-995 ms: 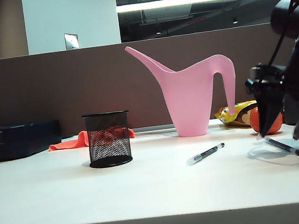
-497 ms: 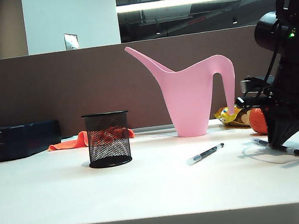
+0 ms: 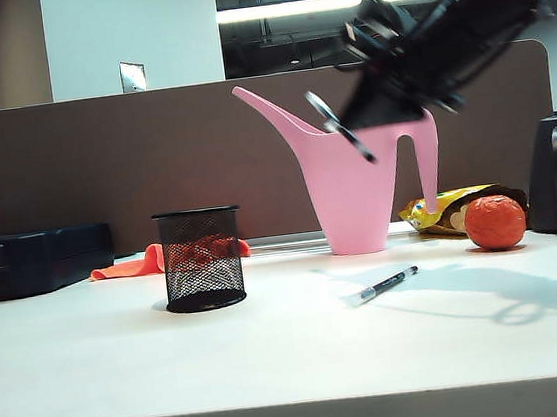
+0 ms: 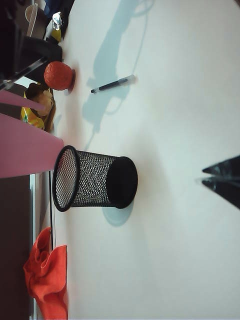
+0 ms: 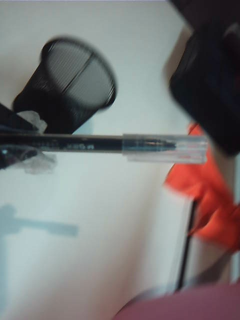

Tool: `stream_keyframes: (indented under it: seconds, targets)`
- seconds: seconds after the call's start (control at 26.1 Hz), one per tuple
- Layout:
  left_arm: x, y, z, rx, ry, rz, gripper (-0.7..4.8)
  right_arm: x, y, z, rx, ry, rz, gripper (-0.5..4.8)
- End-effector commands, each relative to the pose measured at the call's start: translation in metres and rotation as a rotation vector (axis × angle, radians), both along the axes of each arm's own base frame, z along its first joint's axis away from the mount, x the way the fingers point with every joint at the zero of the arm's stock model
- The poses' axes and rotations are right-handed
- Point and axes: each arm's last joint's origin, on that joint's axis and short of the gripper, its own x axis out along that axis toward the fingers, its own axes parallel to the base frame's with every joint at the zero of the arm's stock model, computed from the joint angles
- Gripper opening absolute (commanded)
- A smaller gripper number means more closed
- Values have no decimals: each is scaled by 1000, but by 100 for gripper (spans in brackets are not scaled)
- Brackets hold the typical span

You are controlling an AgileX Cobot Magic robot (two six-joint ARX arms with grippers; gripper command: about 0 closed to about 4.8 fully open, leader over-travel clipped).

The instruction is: Pick up a few water-based pens and put them in the pen basket.

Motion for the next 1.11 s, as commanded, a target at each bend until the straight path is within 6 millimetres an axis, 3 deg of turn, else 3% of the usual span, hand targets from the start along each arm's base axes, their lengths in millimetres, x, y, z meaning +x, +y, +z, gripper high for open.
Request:
stream_keyframes:
  seconds: [0.04,0.11,0.27,0.38,0.57,0.84,1.11]
  targets:
    - [0,0,1,0,-7,-6,-5,-4,26,20,88,-201,101,-9]
    - [0,0,1,0,-6,-6,-5,-5,43,22,128,-292,145,-9]
    - [0,0,1,0,-6,-6,-5,0,69,7,218,-370,185,-9]
    - [0,0,1,0,-6,-6,-5,14,88,-7,270,-364,184,-9]
    - [0,0,1,0,-6,-6,-5,32,120,-13,307,-331,225,-9]
    - [0,0,1,0,-7,-6,-5,36,131,-34,240,-198,224,-9]
    - [0,0,1,0,-7,-7,-5,37,130,-36,205,-204,186,-1]
